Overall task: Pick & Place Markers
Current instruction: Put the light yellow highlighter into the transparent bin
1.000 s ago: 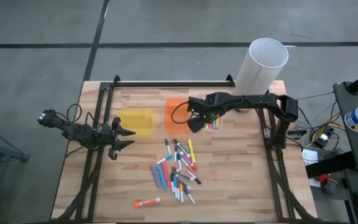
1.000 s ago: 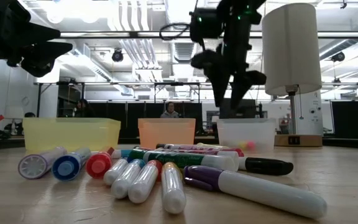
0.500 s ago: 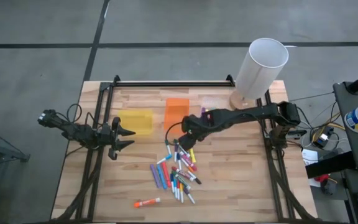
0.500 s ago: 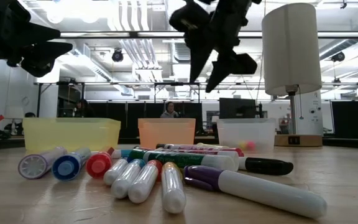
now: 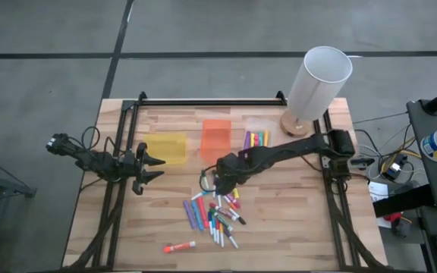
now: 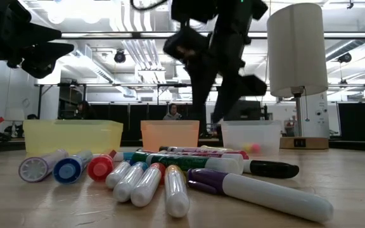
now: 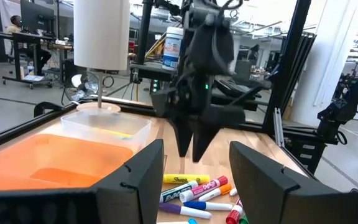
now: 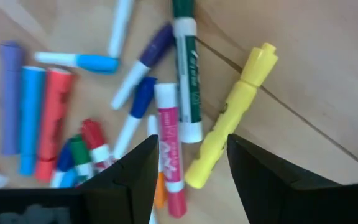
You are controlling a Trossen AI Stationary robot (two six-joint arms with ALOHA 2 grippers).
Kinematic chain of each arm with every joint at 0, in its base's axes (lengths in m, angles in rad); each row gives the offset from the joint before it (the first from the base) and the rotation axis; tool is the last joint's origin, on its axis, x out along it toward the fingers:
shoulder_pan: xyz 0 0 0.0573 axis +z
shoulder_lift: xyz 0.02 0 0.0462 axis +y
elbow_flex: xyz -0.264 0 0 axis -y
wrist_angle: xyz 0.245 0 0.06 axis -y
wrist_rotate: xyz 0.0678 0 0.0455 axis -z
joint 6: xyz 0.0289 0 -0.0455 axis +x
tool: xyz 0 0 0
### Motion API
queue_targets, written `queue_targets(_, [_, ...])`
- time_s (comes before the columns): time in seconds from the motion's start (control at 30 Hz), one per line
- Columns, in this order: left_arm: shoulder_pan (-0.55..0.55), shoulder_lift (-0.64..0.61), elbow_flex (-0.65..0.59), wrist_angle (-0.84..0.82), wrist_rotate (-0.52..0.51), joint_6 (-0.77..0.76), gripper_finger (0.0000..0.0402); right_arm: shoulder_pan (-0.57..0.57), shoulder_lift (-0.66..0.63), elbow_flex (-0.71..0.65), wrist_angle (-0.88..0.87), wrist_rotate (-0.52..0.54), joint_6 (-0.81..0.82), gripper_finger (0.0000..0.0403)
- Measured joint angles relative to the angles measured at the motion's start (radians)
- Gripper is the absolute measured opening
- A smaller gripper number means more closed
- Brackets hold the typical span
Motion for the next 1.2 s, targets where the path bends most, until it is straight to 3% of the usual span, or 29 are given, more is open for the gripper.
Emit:
queue_targets(0.87, [0.0,0.0,0.0,0.0,0.0,0.0,0.0179,-0.002,0.148,0.002,-0.041,-0.013,-0.027,0.0131])
queue_targets(1.2, [0.0,0.0,0.0,0.0,0.0,0.0,0.0179,-0.002,0.139,0.064,-0.12,-0.021,-0.077,0.0049])
